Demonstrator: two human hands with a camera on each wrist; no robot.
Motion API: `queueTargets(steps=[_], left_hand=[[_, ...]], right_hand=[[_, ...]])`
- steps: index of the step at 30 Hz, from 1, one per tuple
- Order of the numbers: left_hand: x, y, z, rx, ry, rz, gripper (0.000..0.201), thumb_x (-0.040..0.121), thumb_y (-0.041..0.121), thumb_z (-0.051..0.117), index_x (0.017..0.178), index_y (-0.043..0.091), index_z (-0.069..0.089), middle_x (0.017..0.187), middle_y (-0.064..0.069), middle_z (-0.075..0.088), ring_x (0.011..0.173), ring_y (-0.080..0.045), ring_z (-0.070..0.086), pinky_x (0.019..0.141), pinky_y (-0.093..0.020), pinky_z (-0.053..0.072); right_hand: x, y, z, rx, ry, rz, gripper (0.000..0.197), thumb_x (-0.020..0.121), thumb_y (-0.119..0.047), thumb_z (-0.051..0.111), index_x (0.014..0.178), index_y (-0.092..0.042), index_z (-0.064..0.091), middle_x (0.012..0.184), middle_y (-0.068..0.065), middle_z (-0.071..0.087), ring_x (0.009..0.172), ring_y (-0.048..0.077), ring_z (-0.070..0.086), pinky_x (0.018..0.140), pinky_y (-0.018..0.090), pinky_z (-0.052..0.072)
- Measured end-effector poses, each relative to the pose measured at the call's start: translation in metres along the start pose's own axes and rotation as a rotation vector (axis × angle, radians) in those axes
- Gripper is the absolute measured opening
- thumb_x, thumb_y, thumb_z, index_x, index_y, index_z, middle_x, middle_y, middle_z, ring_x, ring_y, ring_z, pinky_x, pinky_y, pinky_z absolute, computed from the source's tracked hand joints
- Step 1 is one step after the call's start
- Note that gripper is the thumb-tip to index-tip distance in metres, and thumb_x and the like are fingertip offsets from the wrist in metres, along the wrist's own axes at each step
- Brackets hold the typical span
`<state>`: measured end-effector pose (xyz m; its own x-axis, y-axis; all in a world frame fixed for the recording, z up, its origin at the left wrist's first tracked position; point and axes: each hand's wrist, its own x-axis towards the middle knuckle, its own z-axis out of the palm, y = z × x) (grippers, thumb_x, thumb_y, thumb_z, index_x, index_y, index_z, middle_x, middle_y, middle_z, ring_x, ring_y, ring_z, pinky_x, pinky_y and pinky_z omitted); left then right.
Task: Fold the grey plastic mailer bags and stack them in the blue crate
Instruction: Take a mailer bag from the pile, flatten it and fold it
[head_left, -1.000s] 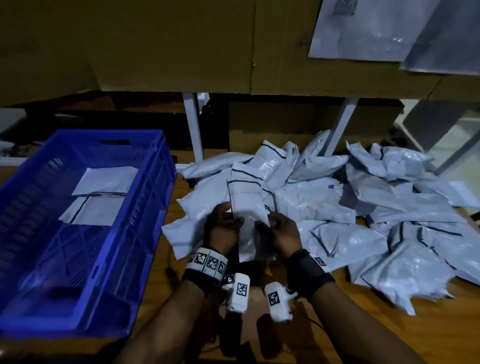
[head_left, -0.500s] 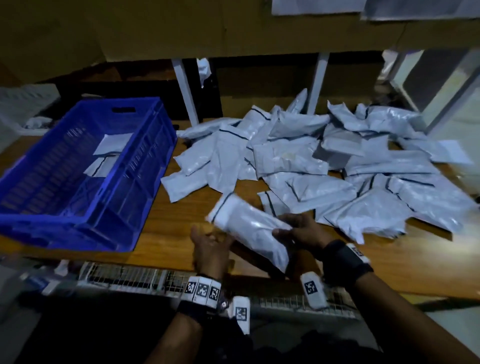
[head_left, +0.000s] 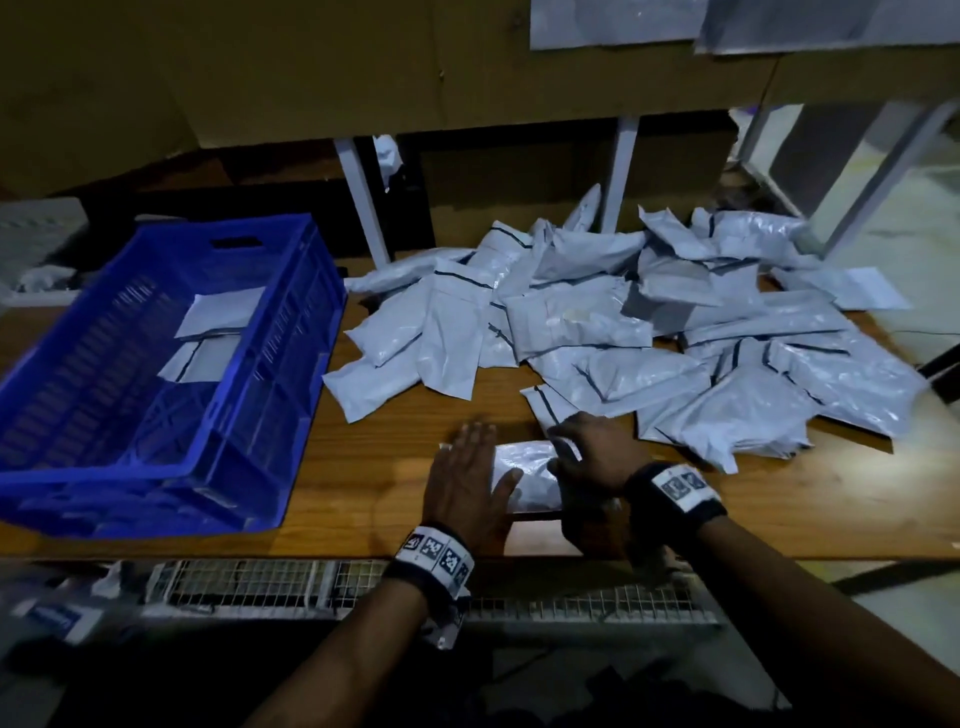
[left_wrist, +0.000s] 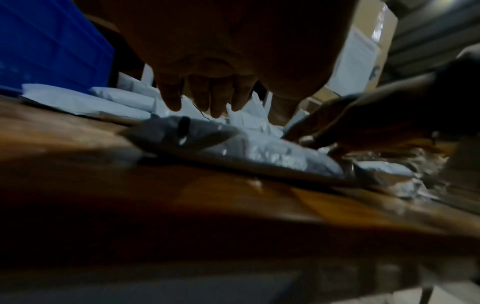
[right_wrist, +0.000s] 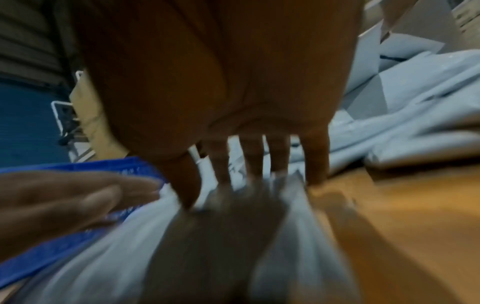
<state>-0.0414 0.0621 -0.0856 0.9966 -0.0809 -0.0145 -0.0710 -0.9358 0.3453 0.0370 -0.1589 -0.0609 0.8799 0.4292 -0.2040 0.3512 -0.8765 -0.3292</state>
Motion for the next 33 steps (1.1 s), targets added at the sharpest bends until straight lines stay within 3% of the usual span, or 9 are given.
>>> queueTargets(steps=[3,6,10,14,18,23,28,30,33], left_hand=[[0.003,0.000,0.006,0.146,-0.133,0.062,0.089,0.090,0.065,-0.006,0.163,0.018,0.016,0.171,-0.004,0.013,0.158,-0.018,0.004,0.127,-0.046,-0.002],[-0.002,-0.002,0.012,0.195,-0.136,0.083,0.087,0.092,0.060,-0.010,0.163,0.017,0.018,0.170,-0.006,0.016,0.158,-0.021,0.003,0.126,-0.050,-0.004],[0.000,0.001,0.007,0.216,-0.107,0.099,0.084,0.095,0.055,-0.008,0.162,0.013,0.019,0.170,-0.008,0.016,0.158,-0.022,0.003,0.126,-0.050,-0.007],[0.017,0.002,0.000,0.206,-0.090,0.156,0.081,0.096,0.051,-0.005,0.162,0.011,0.021,0.170,-0.009,0.016,0.158,-0.022,0.007,0.127,-0.048,-0.005],[0.025,-0.003,0.011,0.296,-0.155,0.229,0.081,0.095,0.047,-0.009,0.162,0.011,0.017,0.170,-0.010,0.014,0.158,-0.023,0.007,0.127,-0.049,0.001],[0.025,-0.009,0.022,0.327,-0.165,0.246,0.076,0.099,0.046,-0.003,0.161,0.010,0.021,0.170,-0.011,0.015,0.158,-0.026,0.010,0.126,-0.051,0.007],[0.026,-0.009,0.024,0.301,-0.122,0.236,0.070,0.103,0.044,0.013,0.157,0.006,0.035,0.165,-0.014,0.030,0.154,-0.029,0.026,0.125,-0.051,0.018],[0.026,-0.008,0.025,0.301,-0.104,0.233,0.069,0.104,0.044,0.013,0.157,0.006,0.035,0.164,-0.014,0.031,0.154,-0.028,0.026,0.126,-0.051,0.017],[0.027,-0.007,0.024,0.326,-0.138,0.238,0.073,0.102,0.046,0.005,0.160,0.007,0.024,0.168,-0.012,0.020,0.157,-0.027,0.015,0.127,-0.050,0.008]], right_hand=[[-0.022,-0.010,0.029,-0.115,0.219,-0.070,0.059,0.098,-0.054,0.035,0.142,-0.020,0.056,0.146,0.011,0.054,0.138,0.035,0.047,0.106,0.049,0.042],[-0.037,-0.023,0.062,-0.088,0.306,-0.064,0.063,0.106,-0.052,0.022,0.150,-0.015,0.049,0.160,0.013,0.040,0.153,0.031,0.028,0.117,0.065,0.026],[-0.045,-0.034,0.080,-0.086,0.329,0.009,0.063,0.108,-0.052,0.018,0.156,-0.017,0.041,0.166,0.009,0.029,0.157,0.026,0.015,0.123,0.063,0.007],[-0.034,-0.039,0.072,-0.143,0.389,-0.068,0.063,0.108,-0.046,0.019,0.156,-0.011,0.038,0.167,0.009,0.025,0.158,0.025,0.013,0.125,0.058,0.003],[-0.027,-0.042,0.082,-0.142,0.377,-0.063,0.064,0.111,-0.047,0.016,0.152,-0.007,0.046,0.161,0.011,0.039,0.156,0.023,0.020,0.124,0.059,0.017],[-0.031,-0.040,0.085,-0.167,0.396,-0.074,0.060,0.111,-0.045,0.025,0.154,-0.007,0.043,0.162,0.010,0.036,0.156,0.022,0.020,0.124,0.057,0.018],[-0.028,-0.041,0.088,-0.177,0.381,-0.049,0.059,0.110,-0.044,0.025,0.155,-0.009,0.041,0.164,0.008,0.034,0.157,0.020,0.017,0.124,0.056,0.016],[-0.027,-0.041,0.088,-0.184,0.357,-0.035,0.060,0.110,-0.043,0.021,0.156,-0.010,0.039,0.165,0.007,0.032,0.158,0.018,0.014,0.125,0.055,0.014],[-0.026,-0.042,0.086,-0.193,0.342,-0.029,0.061,0.109,-0.043,0.018,0.156,-0.010,0.039,0.164,0.007,0.032,0.158,0.018,0.013,0.125,0.055,0.013]])
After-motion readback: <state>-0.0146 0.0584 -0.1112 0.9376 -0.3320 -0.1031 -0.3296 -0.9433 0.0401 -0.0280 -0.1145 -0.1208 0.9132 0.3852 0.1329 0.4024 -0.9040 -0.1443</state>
